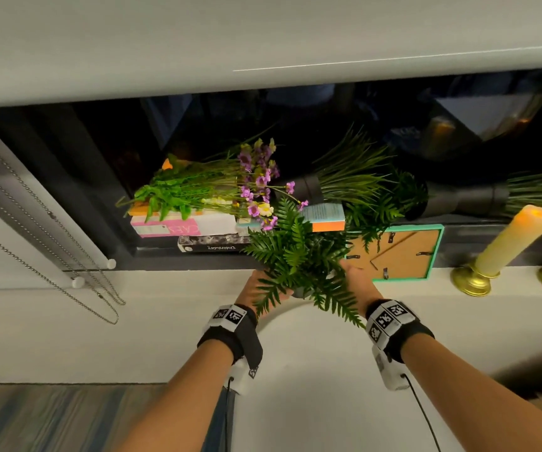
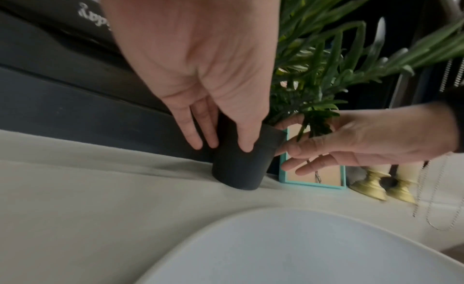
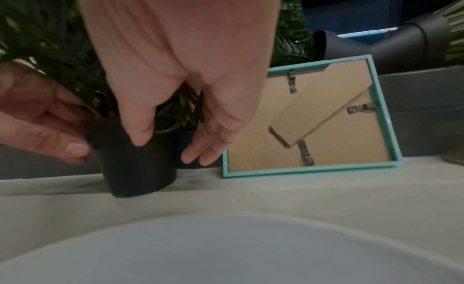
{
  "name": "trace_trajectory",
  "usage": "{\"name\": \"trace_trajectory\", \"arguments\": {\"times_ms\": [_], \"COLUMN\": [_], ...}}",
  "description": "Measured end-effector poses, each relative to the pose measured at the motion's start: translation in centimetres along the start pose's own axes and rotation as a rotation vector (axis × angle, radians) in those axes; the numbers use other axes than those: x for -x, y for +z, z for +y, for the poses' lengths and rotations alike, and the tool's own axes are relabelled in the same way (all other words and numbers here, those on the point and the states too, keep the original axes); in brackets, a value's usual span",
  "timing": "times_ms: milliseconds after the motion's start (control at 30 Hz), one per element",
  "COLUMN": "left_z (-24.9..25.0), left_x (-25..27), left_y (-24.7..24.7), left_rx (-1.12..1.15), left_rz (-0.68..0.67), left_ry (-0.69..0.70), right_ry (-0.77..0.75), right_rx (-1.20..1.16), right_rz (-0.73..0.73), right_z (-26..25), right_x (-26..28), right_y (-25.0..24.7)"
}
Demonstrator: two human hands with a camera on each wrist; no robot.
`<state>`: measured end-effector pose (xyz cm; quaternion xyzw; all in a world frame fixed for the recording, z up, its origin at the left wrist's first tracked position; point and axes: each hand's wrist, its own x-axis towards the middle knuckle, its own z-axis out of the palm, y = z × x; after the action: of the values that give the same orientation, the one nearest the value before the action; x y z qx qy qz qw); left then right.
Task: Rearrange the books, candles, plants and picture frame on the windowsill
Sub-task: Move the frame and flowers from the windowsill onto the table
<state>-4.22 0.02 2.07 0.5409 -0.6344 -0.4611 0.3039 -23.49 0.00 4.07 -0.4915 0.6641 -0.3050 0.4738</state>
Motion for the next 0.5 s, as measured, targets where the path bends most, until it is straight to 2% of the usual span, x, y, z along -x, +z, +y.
{"name": "trace_trajectory", "arguments": {"times_ms": [100, 200, 233, 267, 300, 333, 500], "left_z": [-0.6, -1.4, -2.3, -2.1, -2.2, -2.1, -1.1], "left_x": [-0.4, 0.0, -0.6, -0.4, -0.1, 0.3, 2.5], "left_y": [1.0, 1.1, 1.1, 0.9, 0.8, 0.6, 0.8], "left_rx": [-0.022, -0.159, -0.284, -0.215, -0.077, -0.031, -0.091], "left_rz": [0.014, 0.08, 0.088, 0.127, 0.078, 0.071, 0.058], "left_ry": [-0.052, -0.078, 0.006, -0.003, 0.019, 0.041, 0.081], "right_ry": [-0.045, -0.112, -0.116, -0.125, -0.125, -0.11, -0.214], "right_rx": [0.0, 0.083, 0.108, 0.151, 0.172, 0.161, 0.277], "right_rz": [-0.067, -0.044, -0.051, -0.045, -0.044, -0.038, -0.112], "right_z": [1.2, 1.3, 1.2, 1.0, 1.0, 0.8, 1.4], "right_x": [0.4, 1.0, 1.1, 1.2, 1.1, 1.3, 2.4], "right_y": [0.4, 0.4, 0.3, 0.2, 0.1, -0.1, -0.8]}}
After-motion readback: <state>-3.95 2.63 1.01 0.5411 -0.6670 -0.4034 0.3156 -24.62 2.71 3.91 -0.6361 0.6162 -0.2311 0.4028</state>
